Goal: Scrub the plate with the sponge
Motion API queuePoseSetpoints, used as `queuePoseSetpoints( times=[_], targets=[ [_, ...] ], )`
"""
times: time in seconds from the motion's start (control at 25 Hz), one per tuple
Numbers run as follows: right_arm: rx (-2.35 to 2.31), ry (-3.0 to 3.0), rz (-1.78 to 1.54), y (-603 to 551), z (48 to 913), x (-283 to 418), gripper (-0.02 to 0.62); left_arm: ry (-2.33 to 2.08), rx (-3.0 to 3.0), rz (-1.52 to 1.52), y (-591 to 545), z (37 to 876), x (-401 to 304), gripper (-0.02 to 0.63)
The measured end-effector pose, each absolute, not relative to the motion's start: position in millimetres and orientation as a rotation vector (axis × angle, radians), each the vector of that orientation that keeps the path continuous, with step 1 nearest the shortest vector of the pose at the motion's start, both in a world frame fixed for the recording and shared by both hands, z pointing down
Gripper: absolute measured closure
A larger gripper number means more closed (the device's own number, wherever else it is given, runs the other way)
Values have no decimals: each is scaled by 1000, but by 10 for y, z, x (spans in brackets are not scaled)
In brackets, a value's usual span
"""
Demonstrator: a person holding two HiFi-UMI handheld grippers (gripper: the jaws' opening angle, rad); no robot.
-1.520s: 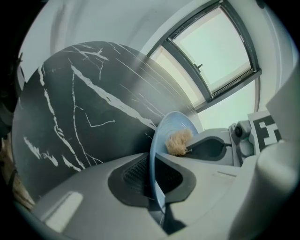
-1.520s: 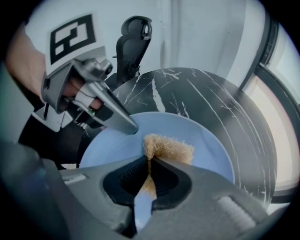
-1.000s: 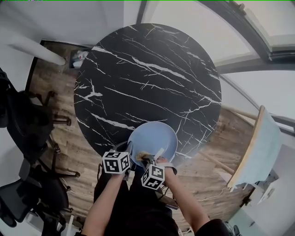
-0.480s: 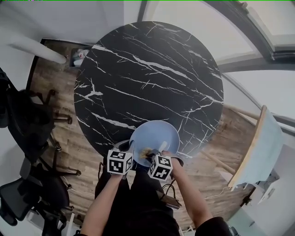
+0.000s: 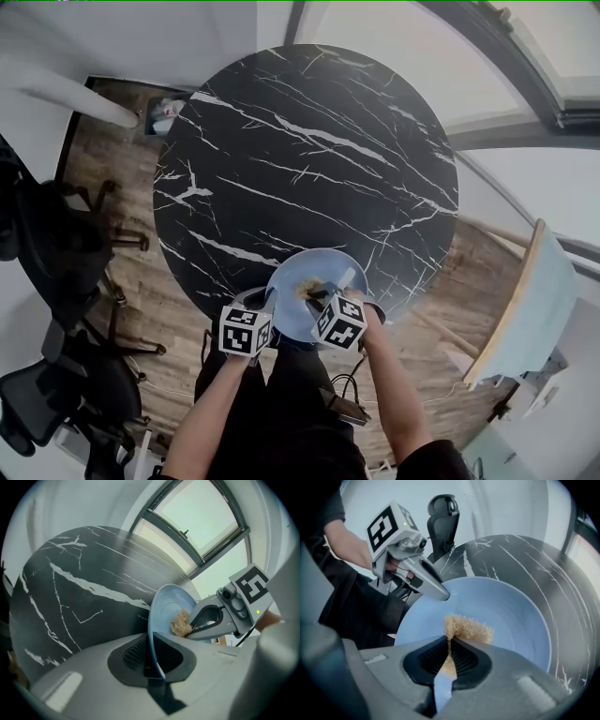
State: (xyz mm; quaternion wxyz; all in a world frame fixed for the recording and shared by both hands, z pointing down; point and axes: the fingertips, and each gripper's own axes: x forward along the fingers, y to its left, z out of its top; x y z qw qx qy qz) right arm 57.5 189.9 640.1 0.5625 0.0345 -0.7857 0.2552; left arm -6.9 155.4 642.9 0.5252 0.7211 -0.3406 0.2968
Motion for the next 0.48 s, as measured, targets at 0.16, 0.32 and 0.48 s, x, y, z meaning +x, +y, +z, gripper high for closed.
queuePoseSetpoints(
  times=[0.16, 0.32, 0.48],
  targets=[
    [213, -1872, 568, 1604, 6403, 659, 571, -817, 1728, 705, 1550, 6427, -69, 584],
    [341, -1885, 519, 1411, 6406, 724, 571, -817, 1730, 700, 1561, 6437, -57, 583],
    [520, -1856, 442, 1203, 6404, 847, 571, -815, 1734, 696, 1562, 6433, -58, 583]
  ],
)
